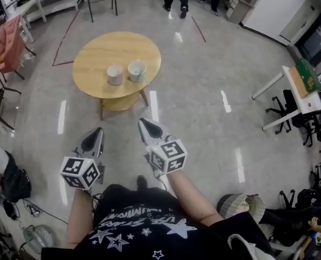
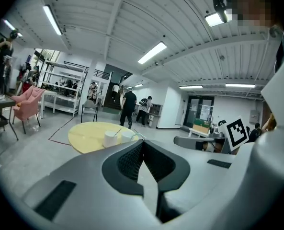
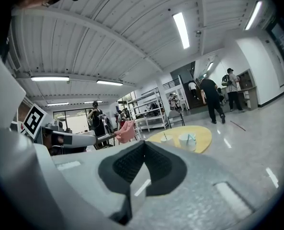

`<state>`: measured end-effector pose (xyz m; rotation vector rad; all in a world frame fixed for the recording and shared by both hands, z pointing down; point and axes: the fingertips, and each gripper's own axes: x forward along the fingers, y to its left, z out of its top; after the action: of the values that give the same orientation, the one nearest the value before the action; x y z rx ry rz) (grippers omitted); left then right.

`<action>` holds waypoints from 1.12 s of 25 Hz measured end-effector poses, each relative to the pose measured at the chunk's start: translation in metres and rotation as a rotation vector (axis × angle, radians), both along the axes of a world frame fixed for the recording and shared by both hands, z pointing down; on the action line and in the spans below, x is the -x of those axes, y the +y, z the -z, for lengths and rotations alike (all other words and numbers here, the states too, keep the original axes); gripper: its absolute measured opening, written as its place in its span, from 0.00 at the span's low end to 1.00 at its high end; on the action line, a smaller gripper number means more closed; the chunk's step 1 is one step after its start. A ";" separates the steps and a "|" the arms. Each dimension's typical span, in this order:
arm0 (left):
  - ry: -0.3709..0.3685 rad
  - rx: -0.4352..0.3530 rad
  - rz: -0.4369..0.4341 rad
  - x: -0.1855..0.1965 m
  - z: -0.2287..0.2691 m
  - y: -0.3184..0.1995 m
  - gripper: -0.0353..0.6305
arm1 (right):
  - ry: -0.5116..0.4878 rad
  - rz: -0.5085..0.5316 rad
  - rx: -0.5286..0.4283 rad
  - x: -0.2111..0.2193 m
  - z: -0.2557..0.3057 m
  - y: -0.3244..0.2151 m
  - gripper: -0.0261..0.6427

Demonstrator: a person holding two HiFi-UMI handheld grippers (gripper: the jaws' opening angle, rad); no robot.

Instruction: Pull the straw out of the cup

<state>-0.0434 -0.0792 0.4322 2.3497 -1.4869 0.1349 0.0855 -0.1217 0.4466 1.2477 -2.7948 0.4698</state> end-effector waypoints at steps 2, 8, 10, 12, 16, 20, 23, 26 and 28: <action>0.002 0.009 0.004 0.001 0.000 -0.005 0.06 | -0.001 -0.001 0.006 0.000 0.000 -0.009 0.04; -0.014 0.024 0.002 0.017 -0.012 -0.033 0.06 | 0.029 -0.023 0.024 0.007 -0.006 -0.037 0.04; -0.015 0.029 0.002 0.031 -0.018 -0.051 0.06 | 0.045 -0.032 0.026 0.018 -0.011 -0.052 0.04; -0.003 0.033 -0.006 0.043 -0.021 -0.070 0.06 | 0.051 -0.044 0.028 0.030 -0.014 -0.071 0.04; 0.005 0.032 -0.027 0.065 -0.026 -0.106 0.06 | 0.079 -0.064 0.027 0.052 -0.019 -0.107 0.04; 0.020 0.027 -0.055 0.079 -0.027 -0.142 0.06 | 0.098 -0.086 0.032 0.068 -0.024 -0.144 0.04; 0.004 0.044 -0.065 0.087 -0.035 -0.167 0.06 | 0.096 -0.105 0.008 0.075 -0.024 -0.166 0.04; -0.016 0.061 -0.083 0.096 -0.044 -0.190 0.06 | 0.116 -0.119 0.014 0.084 -0.032 -0.187 0.04; -0.015 0.066 -0.098 0.102 -0.047 -0.204 0.06 | 0.135 -0.123 0.023 0.091 -0.038 -0.198 0.04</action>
<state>-0.1458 -0.2832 0.4788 2.3742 -1.3527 0.2231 -0.0057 -0.3196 0.4848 1.3970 -2.6058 0.4061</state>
